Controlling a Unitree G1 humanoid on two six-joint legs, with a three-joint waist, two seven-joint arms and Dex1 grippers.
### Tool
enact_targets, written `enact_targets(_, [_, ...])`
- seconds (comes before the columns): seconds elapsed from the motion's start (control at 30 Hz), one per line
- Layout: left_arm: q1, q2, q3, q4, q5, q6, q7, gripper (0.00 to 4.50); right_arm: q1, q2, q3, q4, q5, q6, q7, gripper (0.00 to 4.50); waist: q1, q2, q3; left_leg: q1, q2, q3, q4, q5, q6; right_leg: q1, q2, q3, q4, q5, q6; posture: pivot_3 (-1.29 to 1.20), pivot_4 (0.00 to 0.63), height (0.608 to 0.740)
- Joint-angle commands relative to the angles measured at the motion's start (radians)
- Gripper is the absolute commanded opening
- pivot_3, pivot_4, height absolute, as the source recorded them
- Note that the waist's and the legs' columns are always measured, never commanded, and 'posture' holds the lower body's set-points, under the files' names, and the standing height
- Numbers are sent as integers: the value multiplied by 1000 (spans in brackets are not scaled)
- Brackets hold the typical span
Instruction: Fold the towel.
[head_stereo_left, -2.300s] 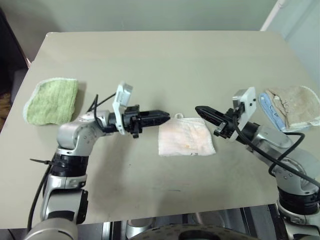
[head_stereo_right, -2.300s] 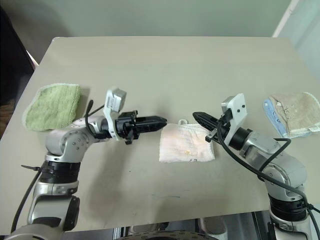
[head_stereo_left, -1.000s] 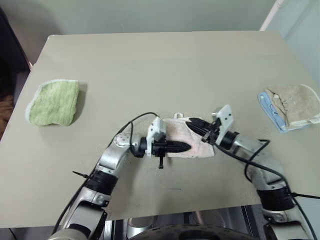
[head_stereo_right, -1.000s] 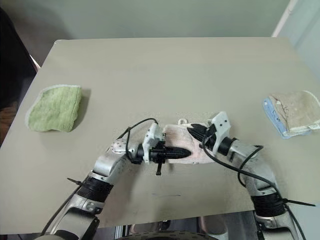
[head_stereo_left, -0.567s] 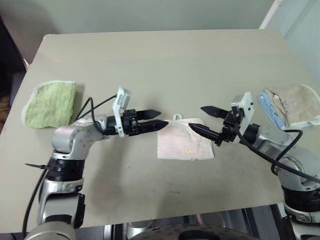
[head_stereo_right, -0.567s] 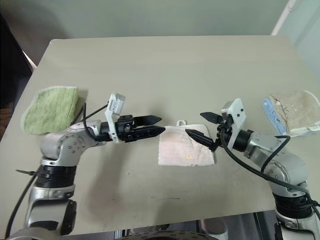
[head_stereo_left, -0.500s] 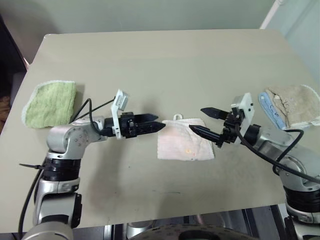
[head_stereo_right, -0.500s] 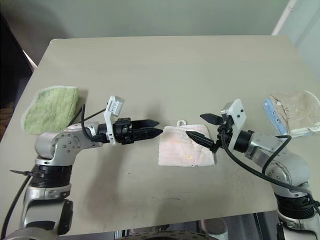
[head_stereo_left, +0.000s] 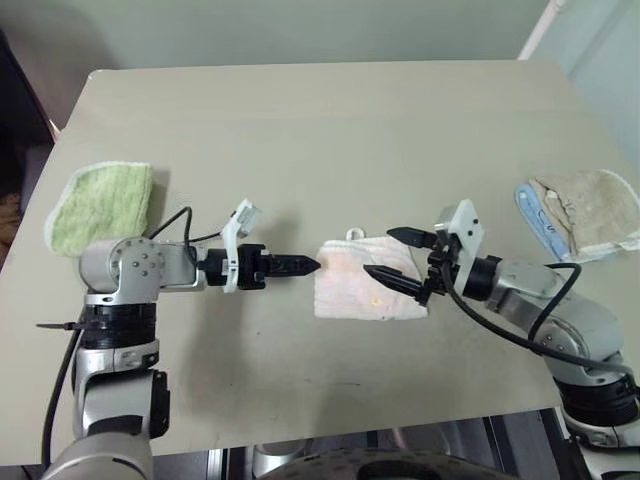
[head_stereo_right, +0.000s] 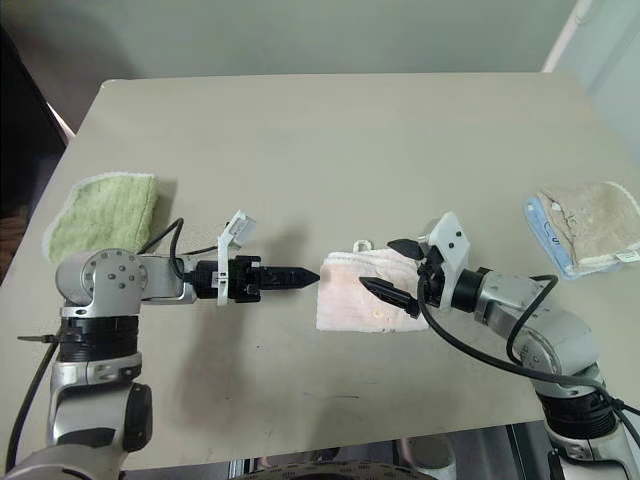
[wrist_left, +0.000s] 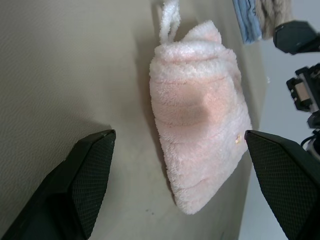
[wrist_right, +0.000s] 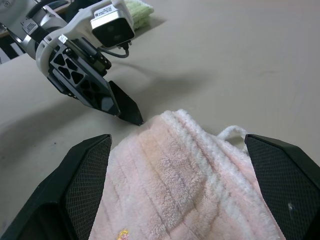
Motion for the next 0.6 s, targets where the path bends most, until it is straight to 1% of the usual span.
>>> enact_targets(0.03, [7,-32,-26,47,-83,40,37,4478,5,-2,-16,-47,0,-15,-3,4500,3,0,0,0,0,0,0,0,0,0,0,0,0,0,0,0,150,740])
enact_targets(0.27, [21,-62,-55,108,-306,40,167,4478,21,0,-6,-54,-13,-13,-9,4500,13,0,0,0,-1,0,1,0,0,1,-1,0,0,0,1,0,150,740])
enact_targets(0.47, [29,-136,-80,123,-361,40,289,4478,31,-1,8,-58,-36,-16,-15,4500,20,0,0,1,-2,0,1,0,0,2,-1,0,0,0,2,0,150,740])
enact_targets(0.6, [42,-168,-94,104,-387,40,325,4478,36,-3,4,-59,-45,-18,-14,4500,24,0,0,3,-4,0,2,1,1,5,-2,1,0,-1,3,0,150,740])
